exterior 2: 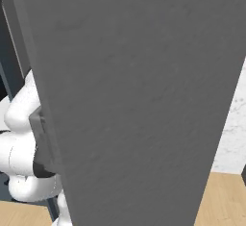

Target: Place one lime and one chicken drumstick in each tupperware on the nearby counter, to pack two identical lunches.

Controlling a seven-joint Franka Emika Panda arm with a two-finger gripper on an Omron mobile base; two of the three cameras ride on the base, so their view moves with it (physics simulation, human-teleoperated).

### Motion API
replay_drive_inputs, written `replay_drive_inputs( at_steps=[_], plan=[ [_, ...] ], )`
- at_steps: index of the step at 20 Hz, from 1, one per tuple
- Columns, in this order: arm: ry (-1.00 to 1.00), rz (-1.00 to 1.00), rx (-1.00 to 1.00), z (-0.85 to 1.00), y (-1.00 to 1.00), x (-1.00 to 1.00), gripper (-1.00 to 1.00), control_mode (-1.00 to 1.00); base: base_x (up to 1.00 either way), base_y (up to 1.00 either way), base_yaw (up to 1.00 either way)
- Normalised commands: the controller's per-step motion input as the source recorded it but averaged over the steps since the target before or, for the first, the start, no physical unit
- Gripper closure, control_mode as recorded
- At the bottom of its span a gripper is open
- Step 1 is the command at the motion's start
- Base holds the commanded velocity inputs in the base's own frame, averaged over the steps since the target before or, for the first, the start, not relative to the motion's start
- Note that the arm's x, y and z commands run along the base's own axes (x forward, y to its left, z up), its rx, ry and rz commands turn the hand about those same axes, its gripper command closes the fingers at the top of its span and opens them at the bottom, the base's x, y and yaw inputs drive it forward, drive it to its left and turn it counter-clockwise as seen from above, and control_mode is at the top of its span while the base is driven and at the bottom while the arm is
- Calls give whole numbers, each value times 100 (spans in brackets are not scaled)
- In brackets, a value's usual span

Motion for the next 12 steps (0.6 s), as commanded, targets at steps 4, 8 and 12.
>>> replay_drive_inputs(
  at_steps=[4, 8, 12],
  plan=[
    [1, 0, 2, 14, 0, -100, 100, -100, 0, 0, 0],
    [1, 0, 0, 2, 0, -100, 100, -100, 0, 0, 0],
    [0, 0, 0, -10, 6, -100, 100, -100, 0, 0, 0]
  ],
)
